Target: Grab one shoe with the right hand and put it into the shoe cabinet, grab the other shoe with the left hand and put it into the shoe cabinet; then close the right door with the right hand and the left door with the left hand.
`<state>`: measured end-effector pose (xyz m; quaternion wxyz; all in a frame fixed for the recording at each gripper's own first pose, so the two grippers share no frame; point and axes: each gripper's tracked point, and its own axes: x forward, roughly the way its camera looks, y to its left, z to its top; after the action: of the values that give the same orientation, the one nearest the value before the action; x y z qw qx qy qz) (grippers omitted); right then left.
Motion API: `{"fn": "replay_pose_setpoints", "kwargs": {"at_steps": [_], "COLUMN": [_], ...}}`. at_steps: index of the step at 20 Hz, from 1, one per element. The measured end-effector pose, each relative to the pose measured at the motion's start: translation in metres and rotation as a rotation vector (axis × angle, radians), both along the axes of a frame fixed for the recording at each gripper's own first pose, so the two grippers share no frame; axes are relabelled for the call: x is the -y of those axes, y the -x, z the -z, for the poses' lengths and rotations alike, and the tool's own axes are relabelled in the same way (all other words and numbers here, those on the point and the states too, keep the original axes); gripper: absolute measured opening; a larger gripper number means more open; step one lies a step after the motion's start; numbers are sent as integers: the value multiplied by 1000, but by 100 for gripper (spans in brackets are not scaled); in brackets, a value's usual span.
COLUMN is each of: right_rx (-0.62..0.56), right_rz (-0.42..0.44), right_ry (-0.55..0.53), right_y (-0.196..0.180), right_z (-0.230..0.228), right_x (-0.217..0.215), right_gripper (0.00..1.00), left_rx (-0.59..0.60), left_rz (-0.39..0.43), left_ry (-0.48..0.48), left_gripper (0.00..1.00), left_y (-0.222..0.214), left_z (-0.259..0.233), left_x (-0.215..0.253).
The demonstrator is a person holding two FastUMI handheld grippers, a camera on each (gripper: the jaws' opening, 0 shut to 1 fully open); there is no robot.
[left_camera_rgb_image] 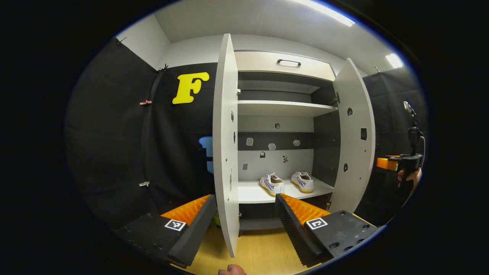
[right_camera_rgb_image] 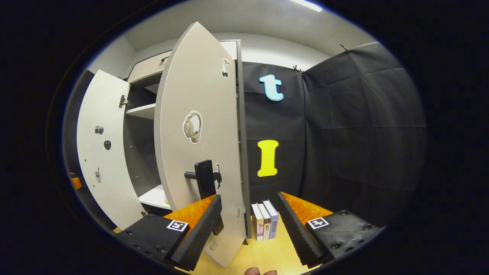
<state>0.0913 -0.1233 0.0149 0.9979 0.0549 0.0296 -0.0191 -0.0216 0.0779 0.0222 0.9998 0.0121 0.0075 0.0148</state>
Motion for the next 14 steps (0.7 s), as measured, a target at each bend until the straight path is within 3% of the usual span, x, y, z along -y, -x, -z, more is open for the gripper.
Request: {"fn": "replay_pose_setpoints", "kwargs": {"at_steps": [9, 14], "right_rx": [-18, -18], "right_rz": [-195, -240], "right_ry": [-2, -30], "right_y": [1, 16], "right_z": [5, 1], "right_x": [-105, -134], "right_gripper": [98, 97], "left_rx": [-7, -14], "left_rz": [-68, -123], "left_ry": [29, 25], "left_gripper": [98, 98], "left_y": [22, 24], "left_z": [3, 9], "left_x": [-37, -67]}}
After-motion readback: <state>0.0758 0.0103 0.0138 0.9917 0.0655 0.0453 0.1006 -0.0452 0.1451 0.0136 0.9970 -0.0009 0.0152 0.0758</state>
